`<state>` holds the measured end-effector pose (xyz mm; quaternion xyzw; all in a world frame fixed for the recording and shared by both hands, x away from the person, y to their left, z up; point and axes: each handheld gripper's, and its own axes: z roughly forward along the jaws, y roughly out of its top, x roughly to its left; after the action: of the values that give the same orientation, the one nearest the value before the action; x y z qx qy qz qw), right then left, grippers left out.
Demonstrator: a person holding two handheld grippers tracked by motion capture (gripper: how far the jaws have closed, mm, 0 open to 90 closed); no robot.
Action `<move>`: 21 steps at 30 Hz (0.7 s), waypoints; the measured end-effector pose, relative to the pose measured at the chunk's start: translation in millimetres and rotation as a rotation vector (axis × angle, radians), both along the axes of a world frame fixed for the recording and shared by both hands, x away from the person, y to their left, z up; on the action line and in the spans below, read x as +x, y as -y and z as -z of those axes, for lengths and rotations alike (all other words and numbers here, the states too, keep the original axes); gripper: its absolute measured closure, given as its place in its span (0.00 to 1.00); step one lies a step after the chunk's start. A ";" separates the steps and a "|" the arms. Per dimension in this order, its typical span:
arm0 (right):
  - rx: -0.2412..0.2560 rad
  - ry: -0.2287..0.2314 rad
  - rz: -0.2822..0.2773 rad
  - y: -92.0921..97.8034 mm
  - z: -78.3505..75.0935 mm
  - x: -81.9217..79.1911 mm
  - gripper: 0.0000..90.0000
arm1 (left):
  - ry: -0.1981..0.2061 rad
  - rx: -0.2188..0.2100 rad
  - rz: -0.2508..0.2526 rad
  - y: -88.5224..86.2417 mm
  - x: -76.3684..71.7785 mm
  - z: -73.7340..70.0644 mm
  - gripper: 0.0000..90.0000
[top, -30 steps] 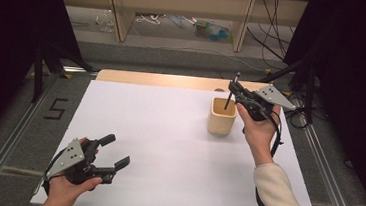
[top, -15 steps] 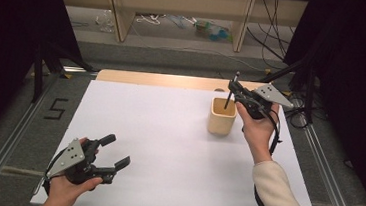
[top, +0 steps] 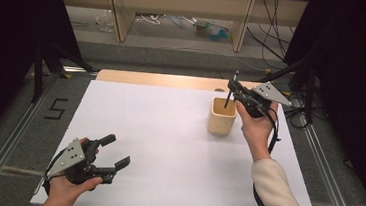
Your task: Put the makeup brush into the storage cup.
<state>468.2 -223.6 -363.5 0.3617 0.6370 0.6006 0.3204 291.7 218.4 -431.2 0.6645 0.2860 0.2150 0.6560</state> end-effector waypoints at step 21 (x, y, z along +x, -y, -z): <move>-0.008 0.001 0.014 -1.7 3.4 5.9 0.93 | 0.001 0.001 -0.001 -0.4 0.0 -0.1 0.17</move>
<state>474.2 -221.9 -367.0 0.3644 0.6368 0.5960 0.3264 291.7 218.8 -431.1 0.6646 0.2859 0.2156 0.6558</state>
